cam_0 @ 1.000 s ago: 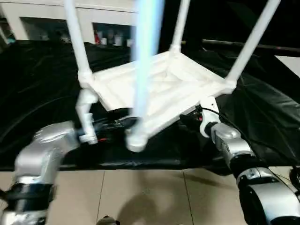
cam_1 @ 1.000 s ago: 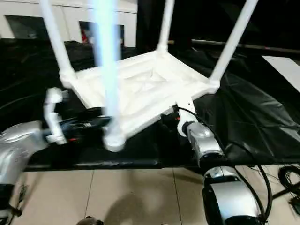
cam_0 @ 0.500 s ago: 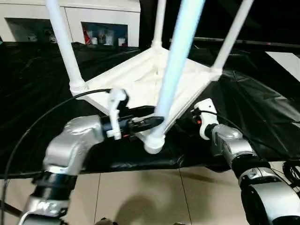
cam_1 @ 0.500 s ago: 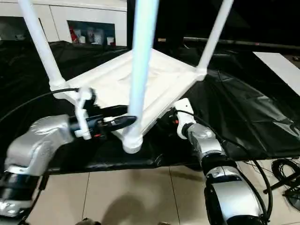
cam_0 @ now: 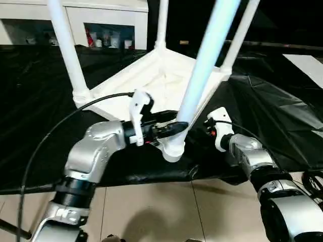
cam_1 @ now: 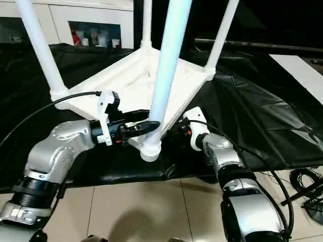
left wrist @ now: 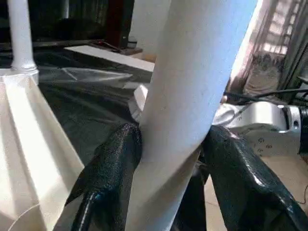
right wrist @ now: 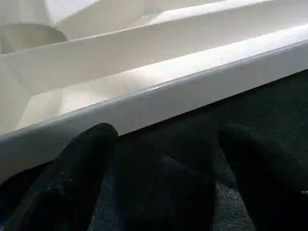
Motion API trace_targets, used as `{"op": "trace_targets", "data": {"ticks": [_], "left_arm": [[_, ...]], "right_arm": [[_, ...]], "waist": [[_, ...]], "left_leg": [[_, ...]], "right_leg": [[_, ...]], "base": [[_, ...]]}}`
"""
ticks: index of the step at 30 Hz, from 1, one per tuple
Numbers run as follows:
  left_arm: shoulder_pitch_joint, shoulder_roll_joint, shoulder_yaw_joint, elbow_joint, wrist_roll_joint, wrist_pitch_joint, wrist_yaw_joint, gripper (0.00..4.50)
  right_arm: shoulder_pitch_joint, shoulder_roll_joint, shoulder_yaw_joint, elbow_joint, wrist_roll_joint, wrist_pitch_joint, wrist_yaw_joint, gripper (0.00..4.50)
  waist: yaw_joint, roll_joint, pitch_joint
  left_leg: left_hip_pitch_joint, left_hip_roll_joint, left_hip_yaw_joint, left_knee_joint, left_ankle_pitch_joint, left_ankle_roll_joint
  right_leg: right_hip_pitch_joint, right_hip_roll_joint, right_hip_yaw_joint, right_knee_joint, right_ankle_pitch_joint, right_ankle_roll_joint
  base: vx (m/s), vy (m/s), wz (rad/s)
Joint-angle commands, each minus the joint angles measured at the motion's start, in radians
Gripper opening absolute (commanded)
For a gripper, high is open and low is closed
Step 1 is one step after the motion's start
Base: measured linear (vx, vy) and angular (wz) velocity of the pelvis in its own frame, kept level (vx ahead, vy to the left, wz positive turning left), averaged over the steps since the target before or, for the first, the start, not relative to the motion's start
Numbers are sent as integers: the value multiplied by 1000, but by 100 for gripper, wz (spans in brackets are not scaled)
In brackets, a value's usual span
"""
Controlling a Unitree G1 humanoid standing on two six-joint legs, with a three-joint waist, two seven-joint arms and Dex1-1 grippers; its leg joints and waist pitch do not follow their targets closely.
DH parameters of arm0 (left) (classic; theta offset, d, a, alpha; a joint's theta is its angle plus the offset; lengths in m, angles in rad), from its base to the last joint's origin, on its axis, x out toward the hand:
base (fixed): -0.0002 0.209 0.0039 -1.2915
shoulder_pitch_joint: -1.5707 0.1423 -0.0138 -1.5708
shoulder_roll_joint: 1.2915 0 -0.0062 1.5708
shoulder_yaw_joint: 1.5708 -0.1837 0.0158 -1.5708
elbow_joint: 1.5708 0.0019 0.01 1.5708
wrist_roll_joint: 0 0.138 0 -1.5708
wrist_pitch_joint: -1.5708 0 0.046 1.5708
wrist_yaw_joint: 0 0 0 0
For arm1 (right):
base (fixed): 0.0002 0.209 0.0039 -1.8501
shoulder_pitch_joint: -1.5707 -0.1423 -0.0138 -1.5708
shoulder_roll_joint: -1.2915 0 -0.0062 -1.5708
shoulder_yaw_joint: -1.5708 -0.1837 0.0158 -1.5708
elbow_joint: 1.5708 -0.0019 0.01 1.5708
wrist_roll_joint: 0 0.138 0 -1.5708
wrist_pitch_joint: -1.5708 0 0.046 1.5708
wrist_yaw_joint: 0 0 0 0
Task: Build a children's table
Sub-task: Rotate table base
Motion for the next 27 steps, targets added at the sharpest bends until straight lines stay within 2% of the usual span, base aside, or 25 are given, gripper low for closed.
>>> {"op": "trace_targets", "data": {"ticks": [1, 7, 13, 18, 27], "left_arm": [[-56, -72, -114, -22, -28, -11, -29, 242], [-65, -86, -123, -8, -11, -17, -37, 242], [-65, -86, -133, -7, 3, -12, -52, 242], [-74, -100, -134, 4, 10, -18, -54, 242], [-85, -90, -129, 45, 56, -58, -38, 242]], "right_arm": [[-44, 93, 58, -4, 0, -29, 69, 397], [-51, 117, 61, 0, -8, -34, 90, 397], [-36, 129, 62, -5, -7, -45, 129, 397], [-30, 141, 72, -7, -19, -56, 145, 397], [-39, 141, 64, 17, -43, -66, 87, 397]], "waist": [[8, 10, -69], [-1, 12, -69], [-1, 18, -68], [-1, 19, -68], [-1, 19, -67]], "left_leg": [[19, 22, -15, -71, -307, -18], [18, 22, -16, -71, -309, -13], [23, 24, -15, -72, -327, -12], [24, 24, -15, -72, -329, -14], [25, 25, -16, -74, -355, -19]], "right_leg": [[40, -44, 29, -80, -233, -216], [42, -43, 29, -79, -212, -229], [40, -42, 30, -80, -207, -241], [40, -42, 30, -80, -192, -250], [38, -44, 31, -84, -229, -242]], "base": [[0, 0, 0], [0, 0, 0], [0, 0, 0], [0, 0, 0], [0, 0, 0]]}}
